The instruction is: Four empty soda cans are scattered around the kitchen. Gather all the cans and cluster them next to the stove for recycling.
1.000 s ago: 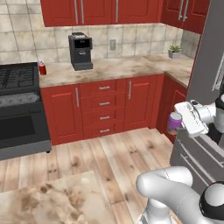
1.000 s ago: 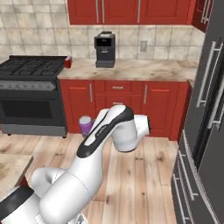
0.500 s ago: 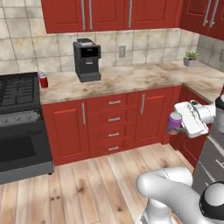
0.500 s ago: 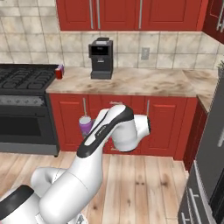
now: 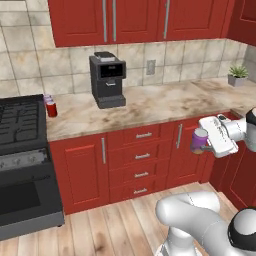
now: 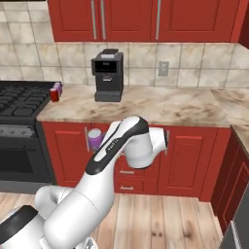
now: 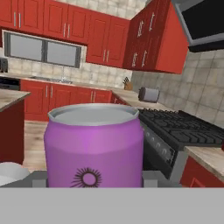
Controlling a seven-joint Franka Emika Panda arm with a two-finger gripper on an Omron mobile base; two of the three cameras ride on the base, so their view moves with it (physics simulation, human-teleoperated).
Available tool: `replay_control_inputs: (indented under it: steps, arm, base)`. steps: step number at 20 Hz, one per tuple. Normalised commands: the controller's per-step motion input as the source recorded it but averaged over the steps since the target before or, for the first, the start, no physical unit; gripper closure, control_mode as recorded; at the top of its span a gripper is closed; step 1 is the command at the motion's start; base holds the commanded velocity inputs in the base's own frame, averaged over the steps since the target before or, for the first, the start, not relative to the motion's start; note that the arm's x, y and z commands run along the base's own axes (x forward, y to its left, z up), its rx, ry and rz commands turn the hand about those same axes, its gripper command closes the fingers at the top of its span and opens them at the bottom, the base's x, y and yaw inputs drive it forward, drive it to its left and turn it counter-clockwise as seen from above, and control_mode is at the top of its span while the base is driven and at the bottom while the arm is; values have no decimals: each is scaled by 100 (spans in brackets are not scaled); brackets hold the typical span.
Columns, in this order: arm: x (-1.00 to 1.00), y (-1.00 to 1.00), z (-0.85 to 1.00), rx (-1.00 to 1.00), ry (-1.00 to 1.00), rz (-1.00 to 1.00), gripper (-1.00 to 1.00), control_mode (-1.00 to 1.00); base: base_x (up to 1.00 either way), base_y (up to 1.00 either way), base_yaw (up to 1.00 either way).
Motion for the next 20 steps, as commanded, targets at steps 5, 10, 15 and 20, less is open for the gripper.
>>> replay_control_inputs:
  steps: [5,10,15,20]
  arm:
    - [0,0,0,0,0,0,100,100]
    - [0,0,0,0,0,0,100,100]
    - [0,0,0,0,0,0,100,100]
    - [0,0,0,0,0,0,100,100]
  base:
    - [73,20,0]
    - [62,28,0]
    - [50,40,0]
    - [6,53,1]
